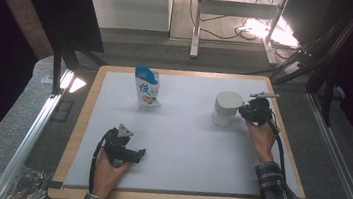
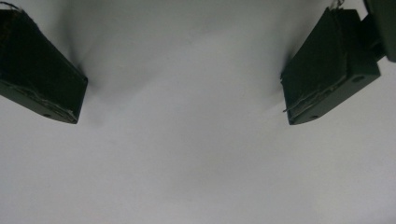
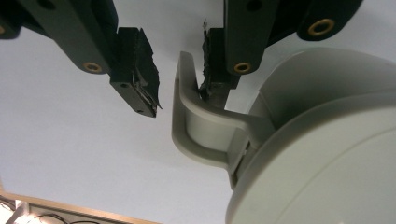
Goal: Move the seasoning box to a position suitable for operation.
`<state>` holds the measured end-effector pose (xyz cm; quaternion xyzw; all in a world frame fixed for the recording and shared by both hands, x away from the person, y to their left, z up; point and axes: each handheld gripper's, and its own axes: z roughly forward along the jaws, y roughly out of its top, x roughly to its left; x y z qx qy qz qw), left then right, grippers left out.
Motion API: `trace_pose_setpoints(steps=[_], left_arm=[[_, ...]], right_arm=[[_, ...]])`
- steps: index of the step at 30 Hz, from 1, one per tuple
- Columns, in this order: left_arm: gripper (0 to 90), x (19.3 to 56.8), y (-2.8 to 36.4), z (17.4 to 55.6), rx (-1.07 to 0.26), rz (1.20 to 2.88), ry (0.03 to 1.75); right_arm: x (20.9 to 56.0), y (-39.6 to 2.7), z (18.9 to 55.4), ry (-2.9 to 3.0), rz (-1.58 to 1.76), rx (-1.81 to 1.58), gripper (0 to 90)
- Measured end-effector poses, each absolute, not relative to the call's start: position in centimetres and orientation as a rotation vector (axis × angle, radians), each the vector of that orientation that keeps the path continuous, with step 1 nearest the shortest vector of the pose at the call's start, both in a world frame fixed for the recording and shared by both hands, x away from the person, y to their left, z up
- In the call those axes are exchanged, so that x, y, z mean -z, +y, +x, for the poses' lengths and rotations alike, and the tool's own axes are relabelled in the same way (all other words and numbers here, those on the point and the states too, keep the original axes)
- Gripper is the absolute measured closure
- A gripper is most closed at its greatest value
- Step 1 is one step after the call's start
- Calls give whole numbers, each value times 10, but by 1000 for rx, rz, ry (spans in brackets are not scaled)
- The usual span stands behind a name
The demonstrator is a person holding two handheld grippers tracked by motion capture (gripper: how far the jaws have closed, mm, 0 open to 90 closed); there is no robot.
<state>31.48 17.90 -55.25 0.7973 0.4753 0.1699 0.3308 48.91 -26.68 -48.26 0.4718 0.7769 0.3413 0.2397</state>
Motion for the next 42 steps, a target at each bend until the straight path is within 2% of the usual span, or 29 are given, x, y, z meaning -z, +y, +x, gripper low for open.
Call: trace_pose_setpoints(steps=[5, 17, 42], left_arm=[[0, 552, 179, 315, -444, 2085, 1242], [0, 552, 179, 315, -445, 2085, 1243], [0, 553, 179, 315, -445, 2084, 1244]], right_arm=[[484, -267, 491, 2119, 1299, -995, 731], [486, -259, 487, 2056, 1276, -949, 809], [484, -264, 470, 2093, 1338, -1028, 798]])
